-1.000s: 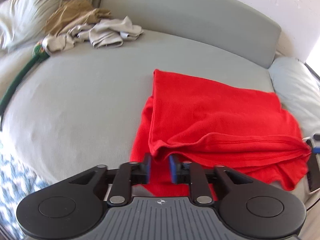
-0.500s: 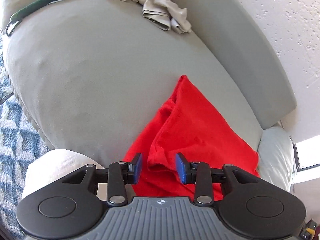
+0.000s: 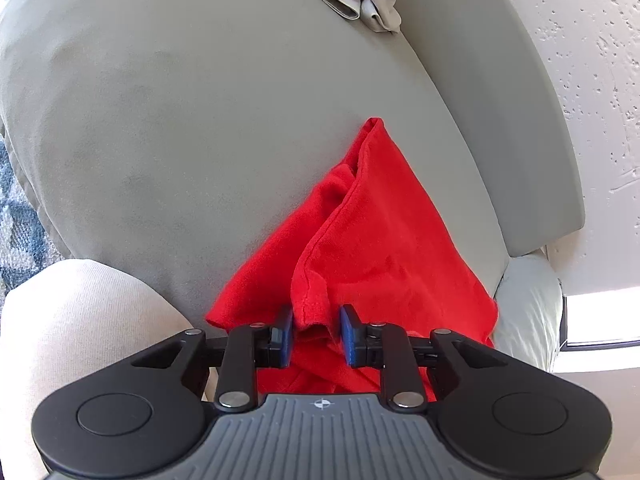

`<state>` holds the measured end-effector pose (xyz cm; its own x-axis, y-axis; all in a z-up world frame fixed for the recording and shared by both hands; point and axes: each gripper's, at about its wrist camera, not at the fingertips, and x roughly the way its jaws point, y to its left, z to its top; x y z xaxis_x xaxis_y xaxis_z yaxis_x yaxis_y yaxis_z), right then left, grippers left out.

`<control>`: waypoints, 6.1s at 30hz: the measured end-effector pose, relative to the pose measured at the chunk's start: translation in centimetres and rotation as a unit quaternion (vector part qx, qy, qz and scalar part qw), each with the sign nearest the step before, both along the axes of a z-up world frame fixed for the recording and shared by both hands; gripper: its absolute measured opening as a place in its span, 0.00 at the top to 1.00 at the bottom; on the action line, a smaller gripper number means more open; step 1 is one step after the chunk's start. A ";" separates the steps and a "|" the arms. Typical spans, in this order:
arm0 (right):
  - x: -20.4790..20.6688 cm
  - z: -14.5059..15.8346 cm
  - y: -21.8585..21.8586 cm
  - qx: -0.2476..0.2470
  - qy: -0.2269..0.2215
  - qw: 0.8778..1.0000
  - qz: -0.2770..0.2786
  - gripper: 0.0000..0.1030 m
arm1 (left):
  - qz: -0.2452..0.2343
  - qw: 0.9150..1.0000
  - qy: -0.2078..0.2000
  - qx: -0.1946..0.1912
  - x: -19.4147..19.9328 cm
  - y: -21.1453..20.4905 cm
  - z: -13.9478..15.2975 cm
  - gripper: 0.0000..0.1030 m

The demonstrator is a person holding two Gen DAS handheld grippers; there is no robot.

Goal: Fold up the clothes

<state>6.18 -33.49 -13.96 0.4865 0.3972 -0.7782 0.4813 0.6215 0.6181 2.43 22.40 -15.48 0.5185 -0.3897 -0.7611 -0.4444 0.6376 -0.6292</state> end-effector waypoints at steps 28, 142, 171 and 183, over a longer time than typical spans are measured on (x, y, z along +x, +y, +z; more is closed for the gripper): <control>-0.7 -1.3 0.6 0.045 -0.007 0.999 0.015 0.79 | -0.020 0.999 -0.030 -0.039 -0.7 0.7 -0.6 0.83; 18.1 -8.9 23.0 0.109 -0.059 0.984 0.129 1.00 | -0.147 0.961 -0.100 0.211 8.9 -9.4 -0.6 0.92; -7.8 0.9 11.2 0.024 -0.154 0.983 0.096 0.55 | -0.259 0.909 -0.158 0.287 -1.2 -17.6 3.7 0.78; -13.1 -1.8 9.4 0.005 -0.069 0.991 0.114 0.47 | -0.294 0.903 -0.105 0.296 -5.4 -18.2 4.2 0.64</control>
<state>-6.89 -24.14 -15.74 0.4849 0.5157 -0.7063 0.2404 0.6979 0.6746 -2.95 4.18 -11.31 0.5116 -0.2025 -0.8350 0.1701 0.9765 -0.1326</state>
